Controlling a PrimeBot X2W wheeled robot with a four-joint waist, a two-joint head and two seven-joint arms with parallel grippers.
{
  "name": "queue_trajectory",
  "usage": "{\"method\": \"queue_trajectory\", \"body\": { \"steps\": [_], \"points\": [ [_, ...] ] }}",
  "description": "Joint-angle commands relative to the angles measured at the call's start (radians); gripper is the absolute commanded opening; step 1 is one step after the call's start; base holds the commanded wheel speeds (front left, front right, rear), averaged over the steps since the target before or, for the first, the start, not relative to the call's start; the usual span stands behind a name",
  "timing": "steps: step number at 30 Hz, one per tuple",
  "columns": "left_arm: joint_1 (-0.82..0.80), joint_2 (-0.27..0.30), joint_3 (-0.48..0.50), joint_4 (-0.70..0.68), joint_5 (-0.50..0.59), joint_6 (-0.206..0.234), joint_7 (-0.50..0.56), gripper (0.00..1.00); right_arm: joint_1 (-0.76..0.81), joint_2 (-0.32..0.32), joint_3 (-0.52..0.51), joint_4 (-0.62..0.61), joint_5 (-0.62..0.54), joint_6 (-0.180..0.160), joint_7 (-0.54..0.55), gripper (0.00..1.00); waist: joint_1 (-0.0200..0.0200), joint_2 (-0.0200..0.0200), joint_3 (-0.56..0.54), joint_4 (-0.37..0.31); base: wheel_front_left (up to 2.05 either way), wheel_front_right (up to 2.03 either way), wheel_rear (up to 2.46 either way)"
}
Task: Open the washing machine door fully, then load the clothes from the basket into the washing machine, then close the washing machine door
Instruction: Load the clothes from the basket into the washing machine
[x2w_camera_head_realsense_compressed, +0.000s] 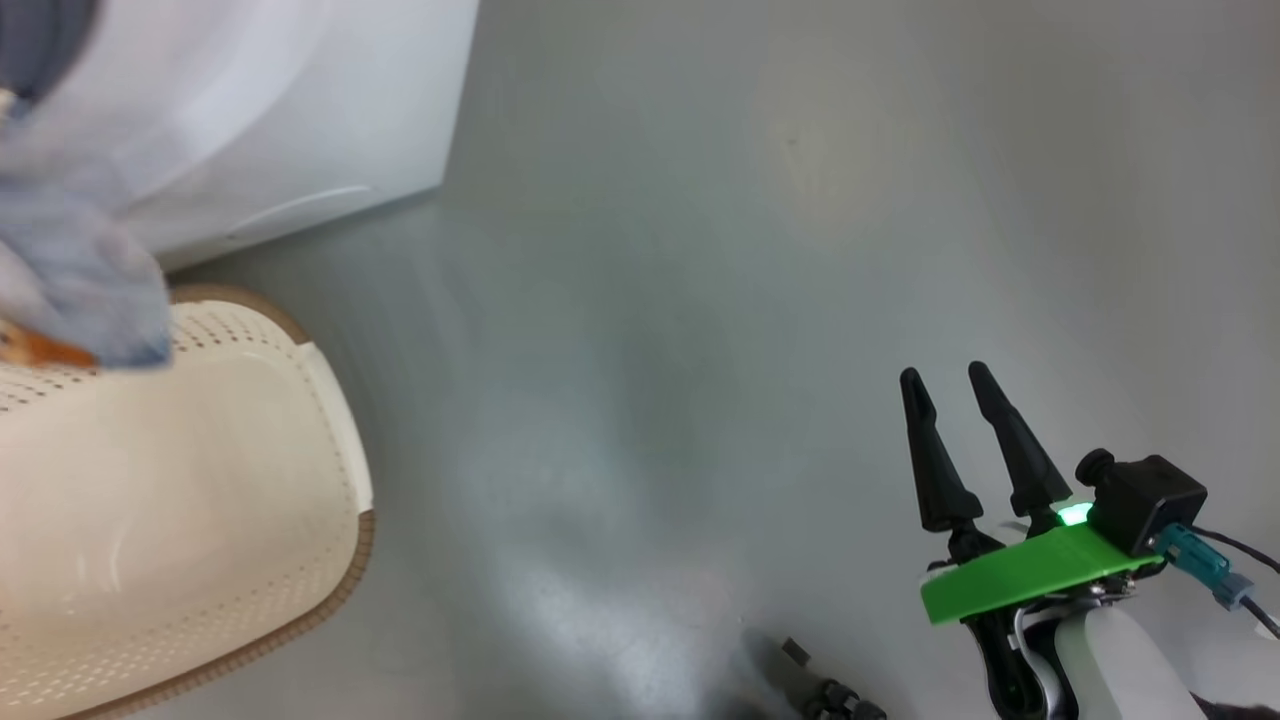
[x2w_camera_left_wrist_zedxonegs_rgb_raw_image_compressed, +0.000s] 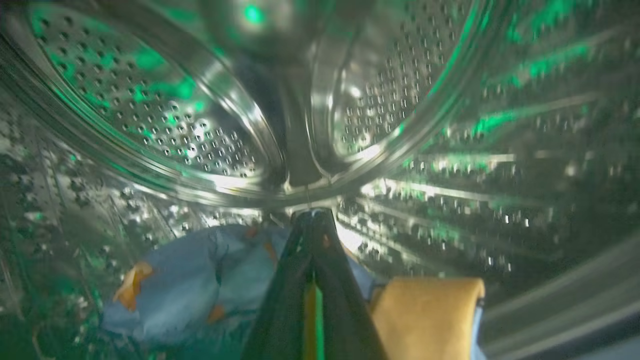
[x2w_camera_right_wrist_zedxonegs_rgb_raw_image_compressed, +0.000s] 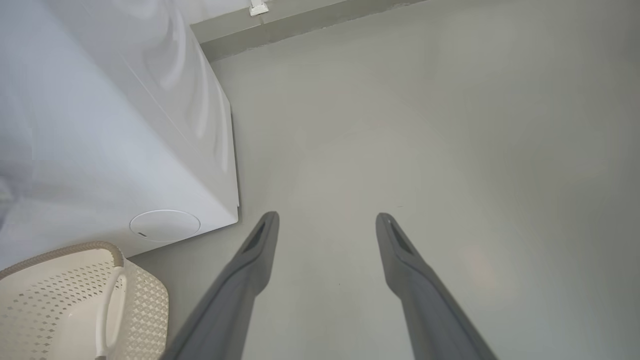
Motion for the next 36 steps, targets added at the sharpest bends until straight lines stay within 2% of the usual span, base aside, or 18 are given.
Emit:
{"method": "queue_trajectory", "body": {
  "steps": [1, 7, 11, 12, 13, 14, 30, 36],
  "points": [
    [-0.048, 0.062, 0.02, -0.038, 0.005, -0.003, -0.036, 0.0, -0.007, -0.011, 0.021, -0.014, 0.006, 0.004, -0.015, 1.0, -0.0001, 0.0, 0.027, -0.019, 0.0, 0.0, 0.0],
    [-0.115, 0.086, 0.02, 0.004, 0.035, 0.01, -0.201, 0.0, -0.023, -0.011, 0.024, -0.003, 0.01, 0.004, -0.023, 1.0, -0.0001, 0.0, 0.046, -0.02, 0.0, 0.0, 0.0],
    [-0.114, 0.076, 0.023, 0.081, 0.021, 0.014, -0.194, 0.0, -0.032, -0.011, 0.023, 0.005, 0.012, 0.004, -0.026, 1.0, -0.0001, 0.0, 0.049, -0.015, 0.0, 0.0, 0.0],
    [-0.114, 0.072, 0.02, 0.098, 0.02, 0.015, -0.185, 0.11, -0.034, -0.011, 0.022, 0.006, 0.012, 0.004, -0.026, 1.0, -0.0001, 0.0, 0.048, -0.012, 0.0, 0.0, 0.0],
    [-0.111, 0.068, 0.017, 0.117, 0.019, 0.017, -0.173, 0.68, -0.036, -0.011, 0.022, 0.009, 0.012, 0.004, -0.027, 1.0, -0.0001, 0.0, 0.048, -0.009, 0.0, 0.0, 0.0],
    [-0.109, 0.062, 0.017, 0.131, 0.014, 0.017, -0.17, 1.0, -0.038, -0.011, 0.021, 0.011, 0.011, 0.004, -0.027, 1.0, -0.0001, 0.0, 0.046, -0.005, 0.0, 0.0, 0.0],
    [0.03, -0.058, 0.003, 0.274, -0.025, 0.019, -0.287, 1.0, -0.037, -0.011, -0.027, 0.012, -0.04, 0.004, -0.011, 1.0, -0.0001, 0.0, -0.062, 0.072, 0.0, 0.0, 0.0],
    [0.125, -0.131, 0.004, 0.315, -0.047, 0.024, -0.353, 1.0, -0.013, -0.011, -0.059, -0.007, -0.067, 0.004, 0.022, 1.0, -0.0001, 0.0, -0.134, 0.111, 0.0, 0.0, 0.0]
  ]
}}
